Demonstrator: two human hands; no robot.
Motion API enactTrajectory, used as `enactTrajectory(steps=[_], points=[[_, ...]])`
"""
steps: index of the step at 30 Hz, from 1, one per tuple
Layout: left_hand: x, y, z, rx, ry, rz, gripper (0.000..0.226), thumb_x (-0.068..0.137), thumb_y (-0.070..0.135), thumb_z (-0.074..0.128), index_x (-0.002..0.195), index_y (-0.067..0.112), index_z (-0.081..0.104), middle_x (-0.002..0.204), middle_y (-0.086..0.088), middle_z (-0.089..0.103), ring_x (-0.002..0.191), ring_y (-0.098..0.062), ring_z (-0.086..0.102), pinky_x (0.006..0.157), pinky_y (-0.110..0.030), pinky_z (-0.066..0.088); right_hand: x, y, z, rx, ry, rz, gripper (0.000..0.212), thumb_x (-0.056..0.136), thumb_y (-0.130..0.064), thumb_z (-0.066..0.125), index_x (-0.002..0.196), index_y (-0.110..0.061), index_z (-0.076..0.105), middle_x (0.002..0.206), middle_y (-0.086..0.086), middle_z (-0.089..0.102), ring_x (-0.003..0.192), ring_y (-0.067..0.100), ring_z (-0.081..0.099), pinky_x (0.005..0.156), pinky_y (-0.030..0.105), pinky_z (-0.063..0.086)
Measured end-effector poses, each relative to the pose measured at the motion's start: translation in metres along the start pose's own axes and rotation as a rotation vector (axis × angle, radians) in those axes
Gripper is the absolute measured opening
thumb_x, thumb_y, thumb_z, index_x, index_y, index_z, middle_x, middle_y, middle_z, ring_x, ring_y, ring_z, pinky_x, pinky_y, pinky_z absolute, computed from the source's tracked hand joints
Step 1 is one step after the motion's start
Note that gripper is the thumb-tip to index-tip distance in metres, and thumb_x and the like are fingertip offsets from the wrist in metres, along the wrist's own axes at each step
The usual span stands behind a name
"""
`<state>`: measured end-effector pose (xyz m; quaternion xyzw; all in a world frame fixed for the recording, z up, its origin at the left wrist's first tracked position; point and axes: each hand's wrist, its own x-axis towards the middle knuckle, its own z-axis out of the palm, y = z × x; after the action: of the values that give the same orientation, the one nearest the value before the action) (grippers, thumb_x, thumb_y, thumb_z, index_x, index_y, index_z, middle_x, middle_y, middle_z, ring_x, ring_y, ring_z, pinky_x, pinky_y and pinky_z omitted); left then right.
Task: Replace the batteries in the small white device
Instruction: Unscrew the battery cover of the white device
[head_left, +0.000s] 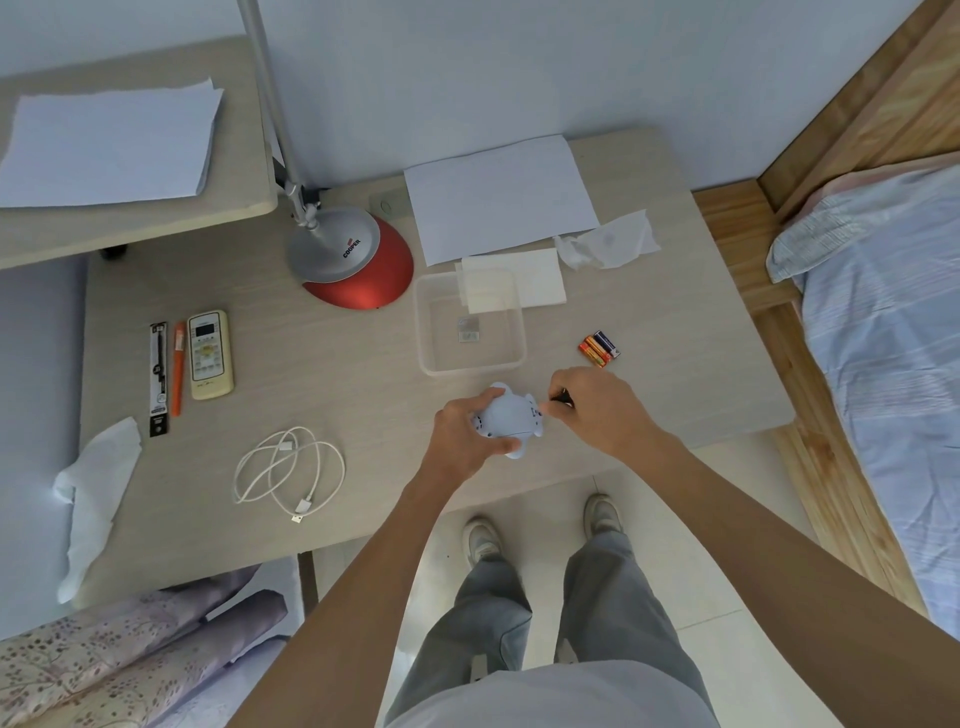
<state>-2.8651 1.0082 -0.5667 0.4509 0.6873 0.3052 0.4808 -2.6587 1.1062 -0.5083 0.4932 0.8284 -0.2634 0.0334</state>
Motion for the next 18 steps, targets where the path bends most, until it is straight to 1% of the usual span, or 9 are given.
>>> enactTrajectory(steps=[3, 5, 7, 8, 10, 12, 14, 16, 18], points=[[-0.0004, -0.0006, 0.0011, -0.003, 0.006, -0.001, 0.084, 0.068, 0.021, 0.101, 0.144, 0.025, 0.067, 0.122, -0.001, 0.073, 0.106, -0.023, 0.071, 0.088, -0.033, 0.064, -0.0058, 0.0018, 0.0007, 0.014, -0.031, -0.018, 0.020, 0.096, -0.026, 0.070, 0.112, -0.023, 0.058, 0.099, -0.007, 0.066, 0.083, 0.019, 0.065, 0.072, 0.040, 0.057], [-0.0006, -0.0013, 0.0015, -0.003, 0.007, -0.001, 0.084, 0.068, 0.021, 0.101, 0.144, 0.024, 0.066, 0.123, -0.002, 0.072, 0.107, -0.023, 0.070, 0.088, -0.032, 0.064, -0.0074, 0.0035, 0.0017, 0.006, -0.032, -0.044, 0.018, 0.096, -0.016, 0.069, 0.110, -0.024, 0.060, 0.099, -0.006, 0.065, 0.084, 0.021, 0.066, 0.073, 0.042, 0.058], [-0.0006, -0.0021, 0.0018, -0.001, 0.005, 0.004, 0.084, 0.068, 0.023, 0.101, 0.144, 0.024, 0.066, 0.124, -0.002, 0.072, 0.107, -0.023, 0.071, 0.088, -0.031, 0.064, -0.0082, 0.0046, 0.0025, 0.005, -0.002, -0.059, 0.015, 0.095, -0.014, 0.071, 0.104, -0.025, 0.064, 0.096, -0.008, 0.062, 0.083, 0.021, 0.065, 0.072, 0.044, 0.058], [-0.0004, -0.0026, 0.0020, 0.000, 0.005, 0.004, 0.084, 0.068, 0.025, 0.101, 0.144, 0.024, 0.066, 0.124, -0.002, 0.072, 0.107, -0.023, 0.071, 0.087, -0.030, 0.064, -0.0082, 0.0041, 0.0023, 0.012, 0.013, -0.062, 0.014, 0.095, -0.015, 0.073, 0.101, -0.024, 0.065, 0.094, -0.009, 0.061, 0.081, 0.021, 0.064, 0.071, 0.044, 0.058], [-0.0001, -0.0031, 0.0015, 0.007, 0.004, 0.004, 0.084, 0.068, 0.027, 0.101, 0.144, 0.025, 0.067, 0.122, -0.002, 0.072, 0.105, -0.022, 0.070, 0.082, -0.023, 0.061, -0.0075, 0.0026, 0.0019, 0.022, 0.036, -0.065, 0.010, 0.095, -0.023, 0.076, 0.096, -0.022, 0.066, 0.090, -0.008, 0.061, 0.078, 0.020, 0.062, 0.070, 0.044, 0.057], [0.0003, -0.0040, 0.0011, 0.011, 0.001, 0.007, 0.083, 0.068, 0.027, 0.101, 0.144, 0.026, 0.067, 0.121, -0.001, 0.072, 0.102, -0.021, 0.069, 0.077, -0.016, 0.057, -0.0070, 0.0018, 0.0019, 0.017, 0.059, -0.053, 0.018, 0.095, -0.033, 0.077, 0.093, -0.017, 0.068, 0.085, -0.004, 0.063, 0.074, 0.020, 0.061, 0.068, 0.044, 0.057], [0.0010, -0.0050, 0.0012, 0.019, -0.003, 0.013, 0.083, 0.068, 0.026, 0.101, 0.144, 0.026, 0.067, 0.120, -0.001, 0.071, 0.100, -0.020, 0.069, 0.075, -0.014, 0.056, -0.0075, 0.0015, 0.0011, 0.003, 0.066, -0.041, 0.024, 0.094, -0.040, 0.077, 0.092, -0.017, 0.069, 0.083, -0.003, 0.064, 0.073, 0.019, 0.061, 0.067, 0.043, 0.058], [0.0010, -0.0061, 0.0015, 0.025, -0.001, 0.021, 0.084, 0.068, 0.026, 0.101, 0.144, 0.025, 0.067, 0.121, -0.001, 0.071, 0.102, -0.020, 0.068, 0.076, -0.013, 0.056, -0.0094, 0.0015, 0.0003, 0.003, 0.042, -0.036, 0.021, 0.094, -0.040, 0.076, 0.100, -0.021, 0.069, 0.089, -0.004, 0.065, 0.077, 0.018, 0.064, 0.070, 0.041, 0.058], [0.0011, -0.0068, 0.0018, 0.026, -0.002, 0.025, 0.085, 0.068, 0.027, 0.101, 0.145, 0.025, 0.066, 0.123, -0.001, 0.070, 0.104, -0.021, 0.068, 0.079, -0.014, 0.057, -0.0120, 0.0006, -0.0002, 0.010, -0.002, -0.041, 0.019, 0.097, -0.030, 0.073, 0.112, -0.025, 0.063, 0.098, -0.005, 0.067, 0.083, 0.018, 0.067, 0.074, 0.041, 0.060]])
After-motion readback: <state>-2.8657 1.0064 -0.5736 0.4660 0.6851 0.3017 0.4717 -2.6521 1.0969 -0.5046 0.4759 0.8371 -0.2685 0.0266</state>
